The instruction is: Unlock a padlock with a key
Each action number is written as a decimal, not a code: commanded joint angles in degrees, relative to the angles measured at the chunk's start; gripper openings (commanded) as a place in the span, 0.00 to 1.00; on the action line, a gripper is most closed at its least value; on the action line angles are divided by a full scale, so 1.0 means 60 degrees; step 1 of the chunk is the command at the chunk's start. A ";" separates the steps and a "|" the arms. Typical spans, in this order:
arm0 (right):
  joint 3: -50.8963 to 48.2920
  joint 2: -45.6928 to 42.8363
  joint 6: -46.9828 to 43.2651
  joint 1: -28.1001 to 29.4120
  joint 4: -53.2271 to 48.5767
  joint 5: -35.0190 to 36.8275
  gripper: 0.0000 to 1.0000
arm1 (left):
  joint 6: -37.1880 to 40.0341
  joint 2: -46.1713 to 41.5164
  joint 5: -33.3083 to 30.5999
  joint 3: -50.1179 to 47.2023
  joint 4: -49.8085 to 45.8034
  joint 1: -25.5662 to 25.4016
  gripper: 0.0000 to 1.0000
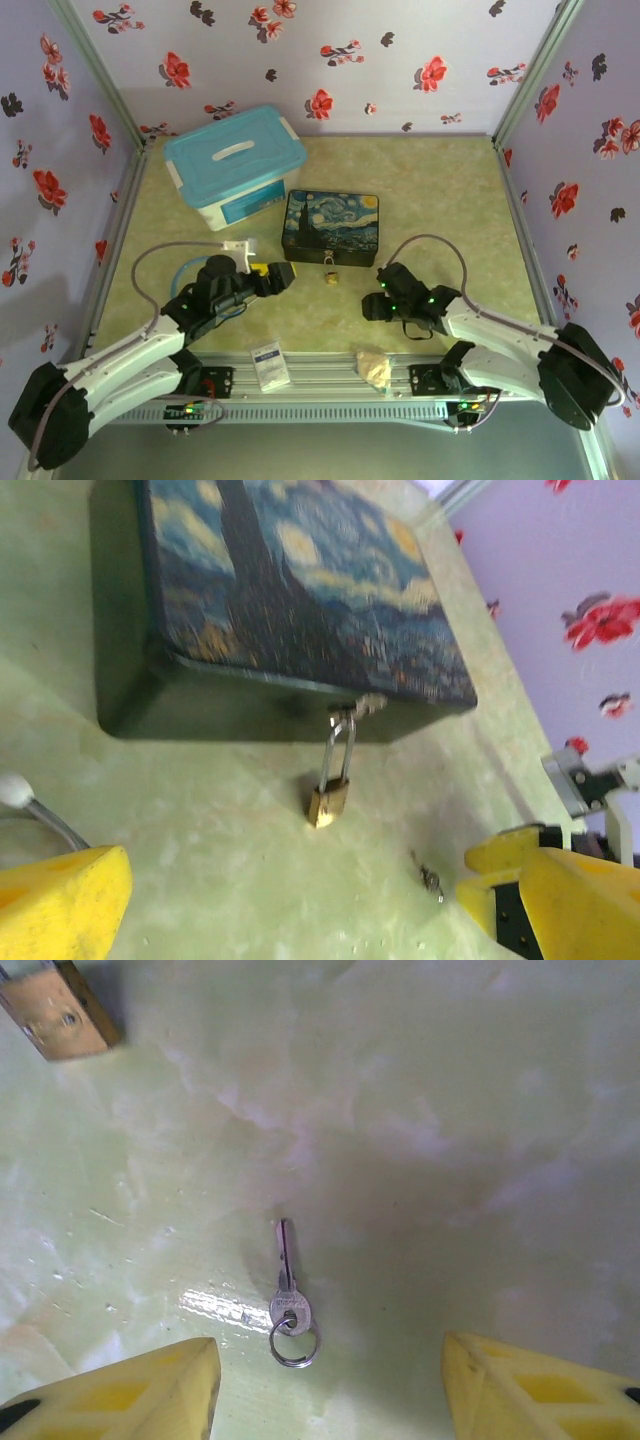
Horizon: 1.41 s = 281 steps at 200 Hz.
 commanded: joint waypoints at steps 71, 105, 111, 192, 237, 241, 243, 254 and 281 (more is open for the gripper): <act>0.0829 0.1821 -0.0212 0.1233 0.0223 0.1569 0.44 | 0.0154 0.1337 -0.1177 0.1468 -0.0458 -0.1596 1.00; 0.0866 0.2013 -0.0205 0.1586 0.0273 0.1806 0.38 | 0.0075 0.1467 -0.1235 0.1449 -0.0268 -0.1610 1.00; 0.0851 0.2043 -0.0205 0.1616 0.0357 0.1796 0.38 | 0.0074 0.1509 -0.1225 0.1442 -0.0242 -0.1602 1.00; 0.1143 0.2859 -0.0420 0.1705 0.0692 0.1454 0.19 | -0.0006 0.1748 -0.1268 0.1327 -0.0128 -0.1604 1.00; 0.0888 0.2388 -0.0311 0.1633 0.0810 0.1254 0.00 | -0.0099 0.1806 -0.1297 0.1339 -0.0121 -0.1607 1.00; 0.0813 0.2280 -0.0281 0.1611 0.0842 0.1200 0.00 | -0.0057 0.1799 -0.1238 0.1361 -0.0107 -0.1611 1.00; 0.0761 0.2196 -0.0259 0.1595 0.0868 0.1166 0.00 | -0.0027 0.1794 -0.1211 0.1354 -0.0104 -0.1611 1.00; 0.0483 0.1754 -0.0141 0.1463 0.1090 0.0921 0.00 | 0.0142 0.1729 -0.1043 0.1381 -0.0088 -0.1611 1.00; -0.0143 0.0464 -0.0028 0.1054 0.1597 0.0087 0.00 | 0.0289 0.1555 -0.0758 0.1023 0.0743 -0.1637 1.00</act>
